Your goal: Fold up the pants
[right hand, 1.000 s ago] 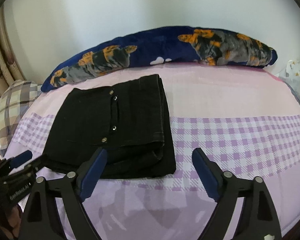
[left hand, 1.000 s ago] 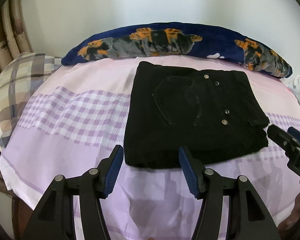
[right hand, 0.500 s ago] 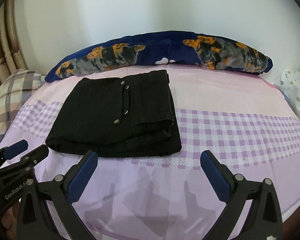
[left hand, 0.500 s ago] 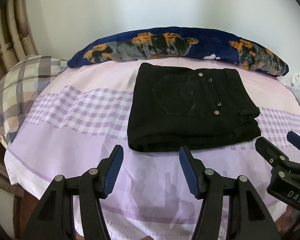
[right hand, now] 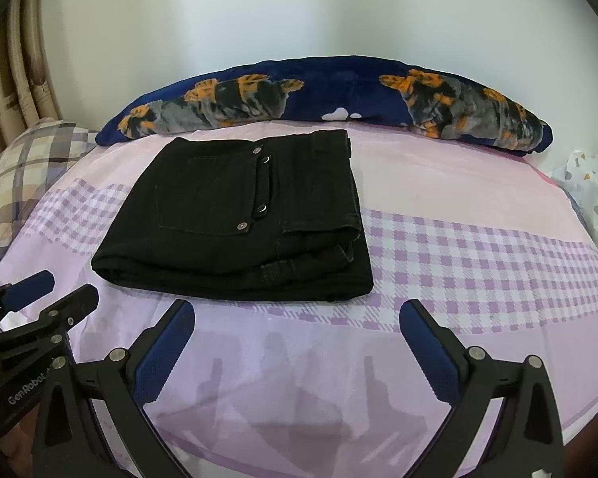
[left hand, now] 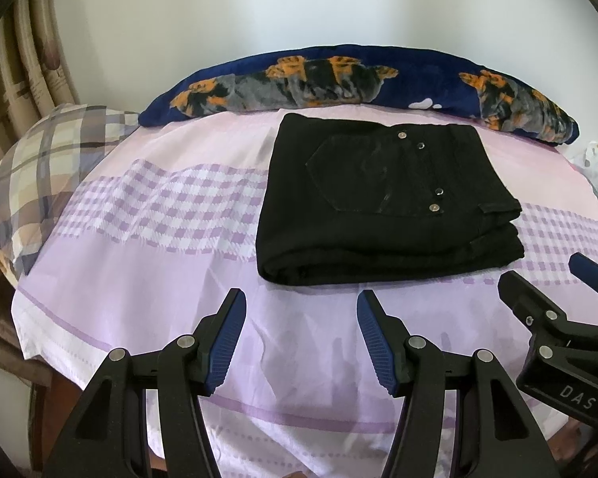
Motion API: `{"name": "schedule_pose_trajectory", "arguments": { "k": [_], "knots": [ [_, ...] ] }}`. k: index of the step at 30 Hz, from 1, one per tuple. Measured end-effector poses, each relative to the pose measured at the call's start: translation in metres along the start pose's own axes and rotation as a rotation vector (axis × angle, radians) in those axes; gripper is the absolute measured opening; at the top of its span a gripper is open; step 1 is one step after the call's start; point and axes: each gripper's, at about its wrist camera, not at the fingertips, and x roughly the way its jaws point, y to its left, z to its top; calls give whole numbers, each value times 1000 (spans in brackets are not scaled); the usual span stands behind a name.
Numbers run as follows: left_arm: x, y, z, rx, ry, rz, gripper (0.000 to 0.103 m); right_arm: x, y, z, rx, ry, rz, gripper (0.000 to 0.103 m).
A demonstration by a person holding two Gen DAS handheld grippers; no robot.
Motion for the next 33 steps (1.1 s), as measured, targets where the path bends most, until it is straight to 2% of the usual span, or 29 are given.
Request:
{"name": "schedule_pose_trajectory", "arguments": {
  "k": [33],
  "knots": [
    [8,-5,-9,22,22,1,59,8,1,-2,-15,21,-7,102]
  ]
}}
